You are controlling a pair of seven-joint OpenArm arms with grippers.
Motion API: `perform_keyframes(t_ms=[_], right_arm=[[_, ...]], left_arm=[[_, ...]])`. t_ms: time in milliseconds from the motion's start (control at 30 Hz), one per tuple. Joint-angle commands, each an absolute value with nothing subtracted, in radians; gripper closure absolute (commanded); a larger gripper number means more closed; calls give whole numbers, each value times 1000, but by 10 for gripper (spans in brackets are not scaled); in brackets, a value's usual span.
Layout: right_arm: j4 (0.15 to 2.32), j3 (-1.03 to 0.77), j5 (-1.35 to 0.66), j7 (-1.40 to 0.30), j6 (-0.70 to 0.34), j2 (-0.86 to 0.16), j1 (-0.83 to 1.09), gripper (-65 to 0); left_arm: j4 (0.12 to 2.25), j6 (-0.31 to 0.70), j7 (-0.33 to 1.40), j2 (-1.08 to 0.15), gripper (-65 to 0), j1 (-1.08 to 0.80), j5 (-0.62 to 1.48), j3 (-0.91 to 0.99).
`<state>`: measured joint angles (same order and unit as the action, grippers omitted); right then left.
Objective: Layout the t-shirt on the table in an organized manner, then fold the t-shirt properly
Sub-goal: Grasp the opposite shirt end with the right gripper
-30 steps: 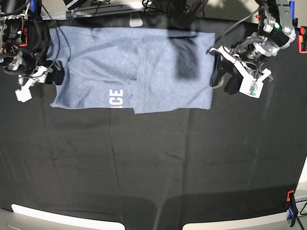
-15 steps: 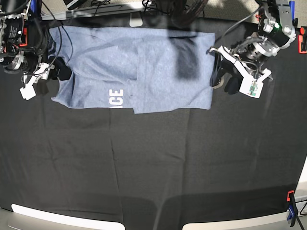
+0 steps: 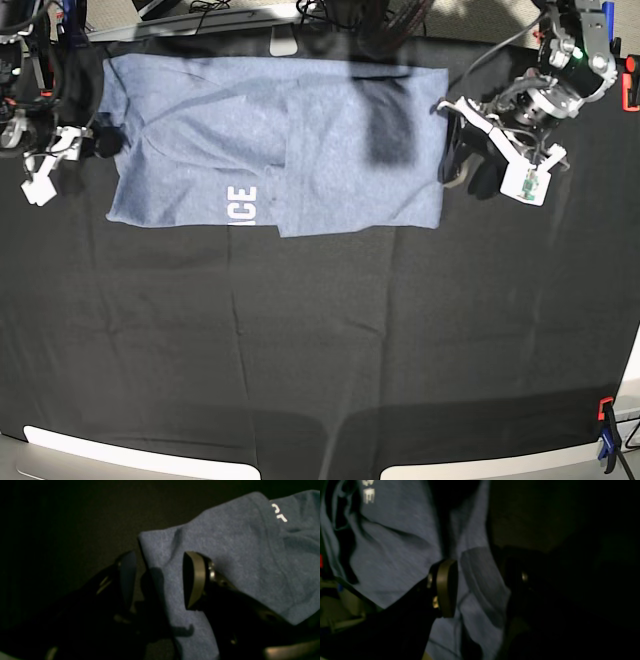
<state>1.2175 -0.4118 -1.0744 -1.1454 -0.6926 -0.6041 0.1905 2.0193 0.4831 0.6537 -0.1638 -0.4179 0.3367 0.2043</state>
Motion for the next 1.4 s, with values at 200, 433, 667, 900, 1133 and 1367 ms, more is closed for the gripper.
perform_keyframes(t_ms=[200, 433, 667, 900, 1133, 1367], right_arm=[[1229, -411, -1079, -1157, -698, -558, 183, -295], [1229, -411, -1121, -1194, -698, -520, 183, -295], [1229, -411, -1134, -1194, -698, -507, 183, -246], [1236, -413, -1134, -1140, -698, -508, 183, -2], [1390, -476, -1134, -1144, -698, -509, 197, 0], [1765, -484, -1137, -1145, -680, -441, 273, 0]], left_arm=[[2035, 490, 627, -167, -275, -416, 350, 207], [2035, 490, 627, -167, -275, -416, 350, 207], [2035, 490, 628, -167, -275, -416, 349, 207], [2035, 491, 628, -167, -275, -416, 348, 207], [2035, 490, 628, -167, -275, -416, 342, 207], [2035, 491, 628, -167, -275, -416, 342, 207]])
